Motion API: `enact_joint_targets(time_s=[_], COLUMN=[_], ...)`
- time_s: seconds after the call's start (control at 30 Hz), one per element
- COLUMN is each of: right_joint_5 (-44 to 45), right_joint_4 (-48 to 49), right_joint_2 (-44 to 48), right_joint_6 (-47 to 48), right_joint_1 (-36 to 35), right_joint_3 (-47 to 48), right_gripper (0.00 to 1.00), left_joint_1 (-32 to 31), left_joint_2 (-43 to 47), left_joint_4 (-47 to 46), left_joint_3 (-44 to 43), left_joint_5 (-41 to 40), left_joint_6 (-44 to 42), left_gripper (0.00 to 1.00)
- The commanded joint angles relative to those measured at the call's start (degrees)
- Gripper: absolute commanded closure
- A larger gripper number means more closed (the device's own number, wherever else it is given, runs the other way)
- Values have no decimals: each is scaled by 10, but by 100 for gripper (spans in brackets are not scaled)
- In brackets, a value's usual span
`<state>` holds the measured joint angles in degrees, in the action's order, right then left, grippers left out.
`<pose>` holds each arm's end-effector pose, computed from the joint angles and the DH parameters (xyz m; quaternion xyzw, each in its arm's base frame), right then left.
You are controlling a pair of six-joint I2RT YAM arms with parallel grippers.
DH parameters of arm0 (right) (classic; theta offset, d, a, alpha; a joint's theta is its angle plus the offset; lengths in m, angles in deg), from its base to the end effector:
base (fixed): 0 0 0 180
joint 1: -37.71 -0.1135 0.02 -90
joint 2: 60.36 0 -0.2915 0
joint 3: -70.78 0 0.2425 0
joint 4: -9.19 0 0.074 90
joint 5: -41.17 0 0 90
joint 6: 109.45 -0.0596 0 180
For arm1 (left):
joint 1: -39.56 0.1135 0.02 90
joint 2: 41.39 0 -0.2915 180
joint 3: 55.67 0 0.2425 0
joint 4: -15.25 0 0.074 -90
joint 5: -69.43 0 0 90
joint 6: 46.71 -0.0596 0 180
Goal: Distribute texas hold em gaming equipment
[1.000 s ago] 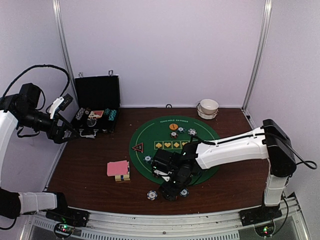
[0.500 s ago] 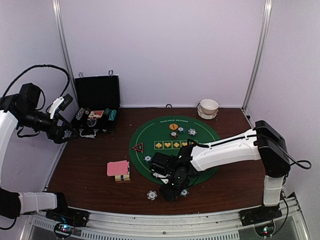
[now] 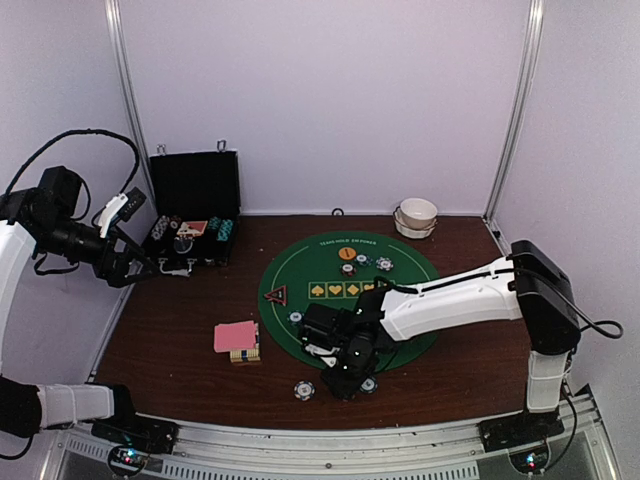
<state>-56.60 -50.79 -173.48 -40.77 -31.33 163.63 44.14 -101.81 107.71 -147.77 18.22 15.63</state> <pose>0.1300 0.3619 0.1664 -0.4074 0.9068 0.1077 0.0119 0.1438 -0.0259 0.3892 0.2647 0.8775 -0.2426 0.3178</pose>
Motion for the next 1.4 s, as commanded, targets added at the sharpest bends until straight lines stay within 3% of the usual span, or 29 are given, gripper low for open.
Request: enact_joint_targets(time_s=[0.0,0.27,0.7,1.0,1.07,1.27,1.37], right_joint_5=[2,28,47,47,49,55,59], right_joint_4=[-23,-61,-25,11,14,7,-4], right_joint_2=[22,38,56,54,54,71,85], right_joint_6=[4,7,7,3,1,-3,-4], right_joint_1=[-3,6,122,148,150,152,152], right_joint_3=[24,54,-9,-69,-78,-69,-47], right_gripper=[68,79,80,79,74,37,28], left_joint_1=[4,4,5,4,4,-17,-39], left_joint_2=[6,4,-5,-10,-13,-37,-52], left_joint_4=[2,2,2,2,3,1,-15], left_joint_3=[-1,3,17,33,40,60,78], left_joint_5=[8,8,4,7,12,13,-1], left_joint_6=[-8,-12,-24,-36,-40,-56,-57], left_gripper=[2,2,3,2,2,2,2])
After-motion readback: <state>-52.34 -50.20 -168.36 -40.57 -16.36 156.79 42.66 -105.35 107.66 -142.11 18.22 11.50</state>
